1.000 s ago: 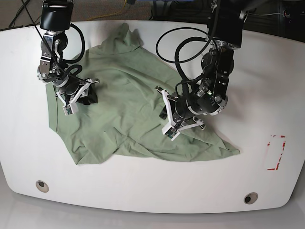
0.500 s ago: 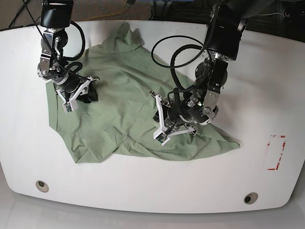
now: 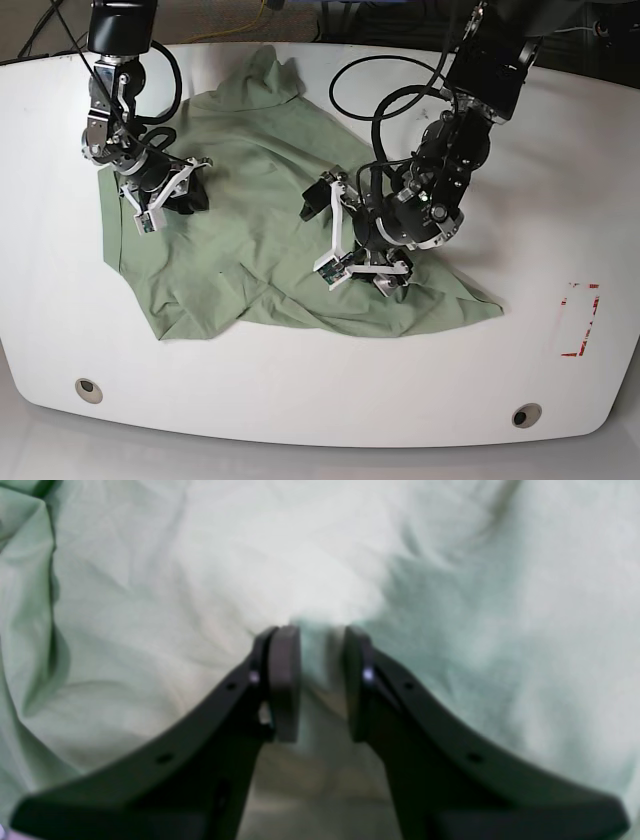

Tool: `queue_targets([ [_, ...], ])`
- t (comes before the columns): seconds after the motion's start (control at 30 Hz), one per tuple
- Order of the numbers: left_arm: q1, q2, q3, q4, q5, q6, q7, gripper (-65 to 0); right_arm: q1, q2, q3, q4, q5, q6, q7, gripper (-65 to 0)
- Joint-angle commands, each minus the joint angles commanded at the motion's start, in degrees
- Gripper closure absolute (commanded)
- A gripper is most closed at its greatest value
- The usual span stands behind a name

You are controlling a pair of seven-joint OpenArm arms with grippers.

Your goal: Layout the t-shirt on the table in an organized manner, then fold the t-shirt properly

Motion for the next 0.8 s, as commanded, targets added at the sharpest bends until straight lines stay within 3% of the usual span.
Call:
queue_targets([
  [0.27,7.3,-1.85,-10.9,5.54,-0.35,-0.09,-0.53,-64.7,0.09,0.0,0.0,0.0,0.09,0.0,0.0,-15.1],
  [0.47,15.3,-1.58,-22.77,6.42,-6.15,-0.18,-7.21,-64.7,0.09,0.0,0.0,0.0,0.09,0.0,0.0,-15.1],
  [0.63,20.31,-1.41,-25.49,6.15,-12.4,-0.09,-12.22,-64.7,0.09,-0.09,0.0,0.0,0.09,0.0,0.0,-15.1],
  [0.8,22.95,0.35,-25.76,3.6,-15.47,0.0,-15.03,-64.7,0.09,-0.09,0.0,-0.18,0.09,0.0,0.0,-15.1],
])
